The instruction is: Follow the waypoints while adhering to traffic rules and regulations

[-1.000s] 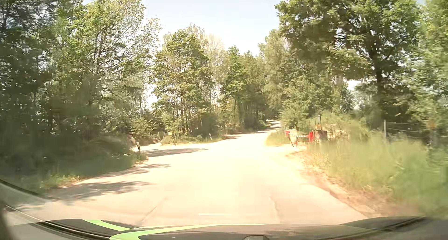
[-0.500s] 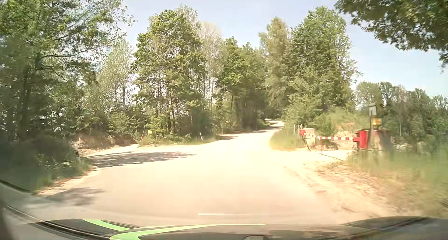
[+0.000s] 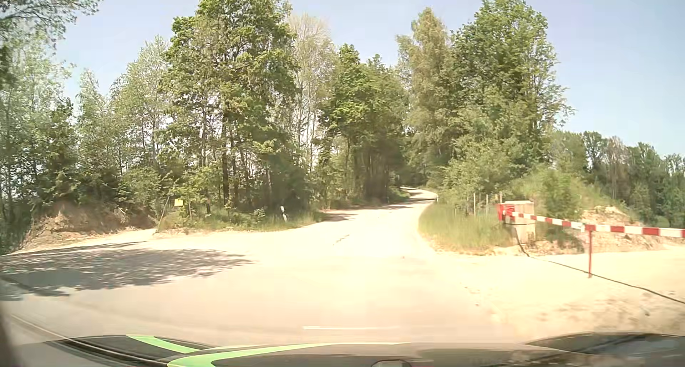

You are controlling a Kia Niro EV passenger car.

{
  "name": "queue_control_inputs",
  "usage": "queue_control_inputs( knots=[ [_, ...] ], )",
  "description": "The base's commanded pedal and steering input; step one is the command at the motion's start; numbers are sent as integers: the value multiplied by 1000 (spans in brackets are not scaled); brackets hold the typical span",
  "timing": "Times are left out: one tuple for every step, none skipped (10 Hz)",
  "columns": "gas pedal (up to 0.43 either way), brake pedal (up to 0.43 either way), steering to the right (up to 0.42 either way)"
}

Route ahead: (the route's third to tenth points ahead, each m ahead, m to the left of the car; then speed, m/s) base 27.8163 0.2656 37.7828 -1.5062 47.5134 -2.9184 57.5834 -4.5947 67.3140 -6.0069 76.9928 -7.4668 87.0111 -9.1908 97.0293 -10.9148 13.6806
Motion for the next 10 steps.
queue_control_inputs(
  knots=[
    [79, 0, 24],
    [98, 0, 25],
    [118, 0, 26],
    [118, 0, 26],
    [118, 0, 25],
    [118, 0, 26],
    [118, 0, 26],
    [118, 0, 26],
    [118, 0, 26],
    [118, 0, 28]
  ],
)
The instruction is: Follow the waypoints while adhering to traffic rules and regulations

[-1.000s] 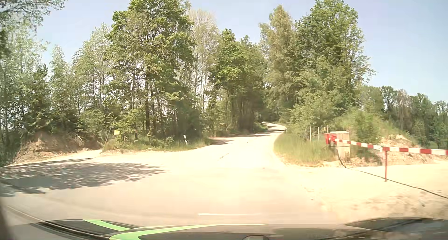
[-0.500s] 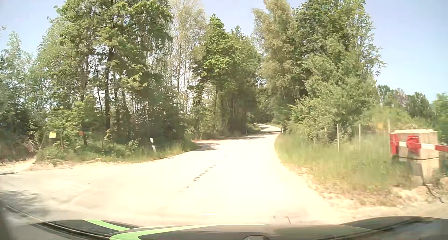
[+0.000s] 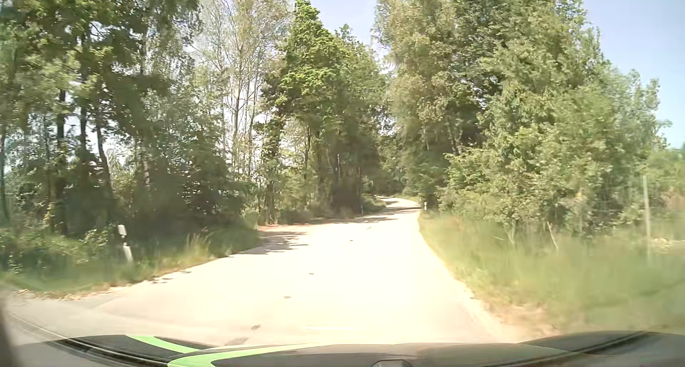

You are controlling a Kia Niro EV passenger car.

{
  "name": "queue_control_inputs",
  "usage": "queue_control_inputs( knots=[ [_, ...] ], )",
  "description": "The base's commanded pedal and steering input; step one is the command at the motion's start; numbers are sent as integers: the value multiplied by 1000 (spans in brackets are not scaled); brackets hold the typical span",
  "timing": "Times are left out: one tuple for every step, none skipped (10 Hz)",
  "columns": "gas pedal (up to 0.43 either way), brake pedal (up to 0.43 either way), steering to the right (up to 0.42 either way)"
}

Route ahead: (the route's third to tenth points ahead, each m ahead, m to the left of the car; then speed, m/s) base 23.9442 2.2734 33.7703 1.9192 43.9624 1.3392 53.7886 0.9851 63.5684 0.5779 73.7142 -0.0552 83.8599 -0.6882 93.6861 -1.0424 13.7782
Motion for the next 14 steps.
queue_control_inputs(
  knots=[
    [118, 0, 29],
    [130, 0, 29],
    [150, 0, 30],
    [169, 0, 30],
    [169, 0, 29],
    [169, 0, 28],
    [177, 0, 26],
    [189, 0, 24],
    [189, 0, 23],
    [189, 0, 22],
    [189, 0, 21],
    [189, 0, 19],
    [189, 0, 18],
    [189, 0, 18]
  ],
)
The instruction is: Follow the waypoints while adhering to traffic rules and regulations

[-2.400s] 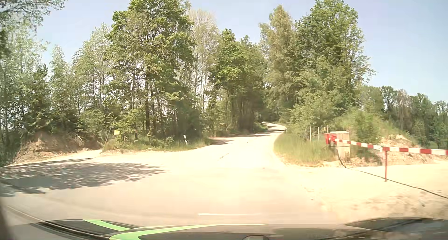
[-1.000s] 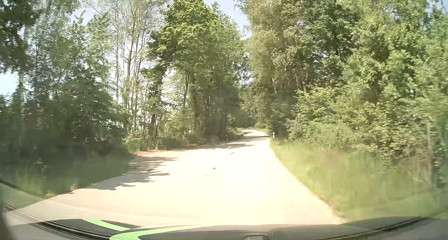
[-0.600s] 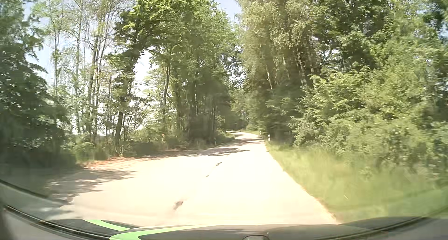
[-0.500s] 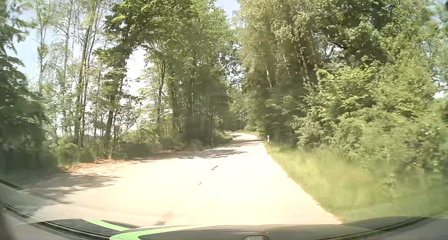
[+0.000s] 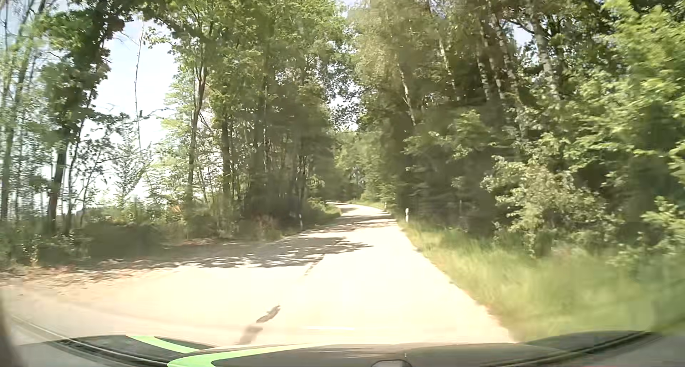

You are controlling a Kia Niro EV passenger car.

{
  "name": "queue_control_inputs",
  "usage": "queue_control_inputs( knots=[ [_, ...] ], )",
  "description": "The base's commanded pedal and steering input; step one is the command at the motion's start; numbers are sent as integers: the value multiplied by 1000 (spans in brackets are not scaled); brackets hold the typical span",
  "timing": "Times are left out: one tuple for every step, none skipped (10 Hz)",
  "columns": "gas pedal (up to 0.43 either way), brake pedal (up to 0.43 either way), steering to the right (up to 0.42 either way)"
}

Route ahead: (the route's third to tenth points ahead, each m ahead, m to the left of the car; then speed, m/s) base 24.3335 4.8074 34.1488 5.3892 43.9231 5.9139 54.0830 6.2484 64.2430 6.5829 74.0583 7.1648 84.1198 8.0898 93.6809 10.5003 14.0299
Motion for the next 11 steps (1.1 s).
queue_control_inputs(
  knots=[
    [189, 0, 17],
    [189, 0, 16],
    [189, 0, 15],
    [189, 0, 14],
    [189, 0, 12],
    [189, 0, 12],
    [189, 0, 11],
    [189, 0, 10],
    [189, 0, 8],
    [189, 0, 5],
    [189, 0, 4]
  ],
)
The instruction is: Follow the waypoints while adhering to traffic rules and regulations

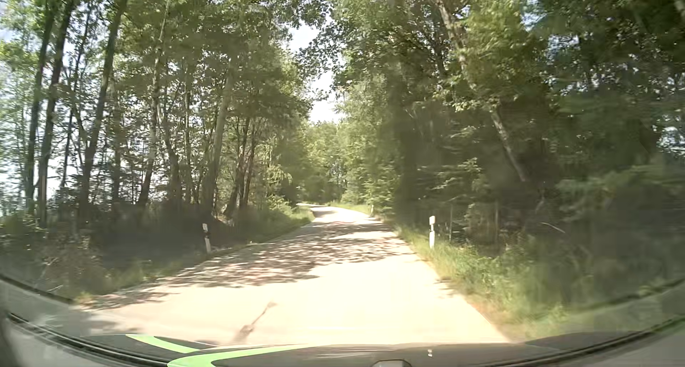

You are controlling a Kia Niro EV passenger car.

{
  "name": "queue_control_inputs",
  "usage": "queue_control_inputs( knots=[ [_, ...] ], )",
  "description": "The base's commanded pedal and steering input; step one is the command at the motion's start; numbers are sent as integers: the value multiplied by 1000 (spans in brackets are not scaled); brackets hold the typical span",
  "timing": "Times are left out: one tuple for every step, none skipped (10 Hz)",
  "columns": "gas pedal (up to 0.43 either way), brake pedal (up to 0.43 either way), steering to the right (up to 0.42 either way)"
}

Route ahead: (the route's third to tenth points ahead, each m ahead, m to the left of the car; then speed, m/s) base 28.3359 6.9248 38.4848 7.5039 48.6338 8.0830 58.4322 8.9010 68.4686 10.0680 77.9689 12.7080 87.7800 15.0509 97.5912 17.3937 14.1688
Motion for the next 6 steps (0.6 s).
queue_control_inputs(
  knots=[
    [189, 0, 3],
    [189, 0, 3],
    [189, 0, 2],
    [189, 0, 2],
    [189, 0, 1],
    [189, 0, 1]
  ],
)
